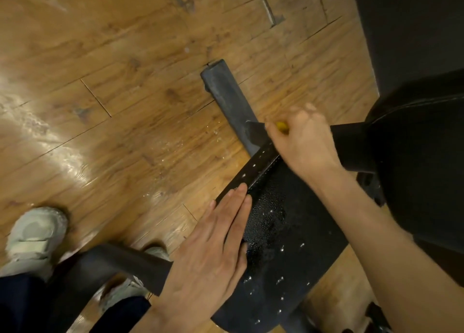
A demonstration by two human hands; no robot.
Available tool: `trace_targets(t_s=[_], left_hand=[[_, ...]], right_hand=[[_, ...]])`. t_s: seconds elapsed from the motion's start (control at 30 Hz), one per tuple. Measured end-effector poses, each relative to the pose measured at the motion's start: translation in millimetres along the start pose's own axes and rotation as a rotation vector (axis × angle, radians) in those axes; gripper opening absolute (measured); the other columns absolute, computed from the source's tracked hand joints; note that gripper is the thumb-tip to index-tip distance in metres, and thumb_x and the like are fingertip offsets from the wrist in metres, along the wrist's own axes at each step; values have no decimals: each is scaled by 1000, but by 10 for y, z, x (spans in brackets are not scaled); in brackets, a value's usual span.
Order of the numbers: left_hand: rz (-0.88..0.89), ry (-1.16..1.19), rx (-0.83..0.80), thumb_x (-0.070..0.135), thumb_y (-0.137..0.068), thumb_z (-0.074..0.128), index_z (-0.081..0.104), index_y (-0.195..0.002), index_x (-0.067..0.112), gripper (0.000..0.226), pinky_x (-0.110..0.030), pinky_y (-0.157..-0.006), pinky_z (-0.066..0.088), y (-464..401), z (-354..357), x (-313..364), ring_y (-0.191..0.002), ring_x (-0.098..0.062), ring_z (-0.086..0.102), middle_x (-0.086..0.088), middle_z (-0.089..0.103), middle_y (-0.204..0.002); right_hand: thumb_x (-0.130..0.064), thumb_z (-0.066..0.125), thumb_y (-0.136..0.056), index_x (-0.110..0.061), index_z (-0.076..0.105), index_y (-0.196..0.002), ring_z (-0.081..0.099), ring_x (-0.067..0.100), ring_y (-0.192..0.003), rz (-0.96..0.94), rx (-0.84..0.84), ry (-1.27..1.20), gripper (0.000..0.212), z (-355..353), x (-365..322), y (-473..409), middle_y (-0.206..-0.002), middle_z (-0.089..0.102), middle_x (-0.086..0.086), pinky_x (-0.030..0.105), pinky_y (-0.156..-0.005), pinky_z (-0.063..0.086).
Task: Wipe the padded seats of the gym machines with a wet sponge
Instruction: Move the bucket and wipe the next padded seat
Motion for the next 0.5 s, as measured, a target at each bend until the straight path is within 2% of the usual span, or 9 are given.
trace_targets(t_s=[0.1,0.13,0.2,0.27,0.3,0.37,0.43,0.47,0.5], left_hand=[[4,-25,-13,25,-96,42,31,-149,-2,61,-44,-117,26,-1,-18,1,-147,-25,28,-16,23,-160],[7,-34,-16,25,-97,42,31,-149,-3,60,-44,-117,26,0,-26,7,-147,-26,28,-16,23,-160],[11,-48,-10,25,-97,41,31,-149,-3,60,-44,-117,26,5,-33,6,-146,-27,30,-17,24,-159],[14,-54,-12,26,-97,41,30,-149,-3,60,-44,-116,27,7,-23,5,-146,-27,30,-17,23,-159],[15,-46,-12,26,-97,41,30,-149,-3,61,-44,-116,27,8,-19,6,-146,-27,29,-17,23,-160],[11,-35,-7,26,-96,43,31,-149,-2,61,-43,-116,27,12,-12,0,-147,-26,29,-16,24,-160],[12,-51,-4,25,-96,44,31,-149,-3,61,-43,-118,25,10,-3,-7,-147,-26,27,-17,23,-160],[15,-54,-7,25,-97,43,31,-149,-3,61,-43,-118,25,9,-2,-3,-147,-26,27,-17,23,-160],[16,-49,-9,25,-97,42,31,-149,-3,60,-43,-118,25,11,-3,1,-147,-26,27,-17,24,-160]], right_hand=[[-30,57,-95,-12,72,-101,53,17,-104,-286,-85,-79,25,-104,-153,348,-104,67,4,30,-96,40],[-31,58,-95,-12,72,-101,53,18,-106,-256,-142,-69,25,-127,-105,247,-106,65,4,31,-96,41],[-36,57,-95,-12,66,-96,51,21,-104,-23,-200,-44,25,-127,15,-82,-112,59,9,33,-89,42],[-37,57,-95,-13,61,-96,50,25,-100,157,-170,-5,24,-114,32,-212,-115,55,14,35,-82,42],[-37,57,-95,-11,63,-100,52,27,-102,149,-143,30,27,-78,13,-155,-116,55,15,36,-85,43],[-35,57,-95,-12,70,-102,55,26,-104,-74,-116,6,28,-56,-153,121,-112,60,10,35,-91,45],[-35,59,-93,-14,73,-100,54,21,-103,-313,-215,-92,26,-107,-291,379,-105,65,4,36,-94,44],[-37,59,-93,-17,73,-102,54,20,-105,-333,-275,-97,26,-130,-258,339,-106,65,2,35,-95,43],[-39,58,-92,-20,72,-106,53,19,-106,-262,-311,-76,27,-144,-199,214,-109,63,1,34,-94,43]])
Point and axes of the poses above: each hand's wrist, its own y-axis away from the middle knuckle, its own z-axis out of the palm, x = y × z, the point moved 2 cm from there along -y, towards the middle knuckle
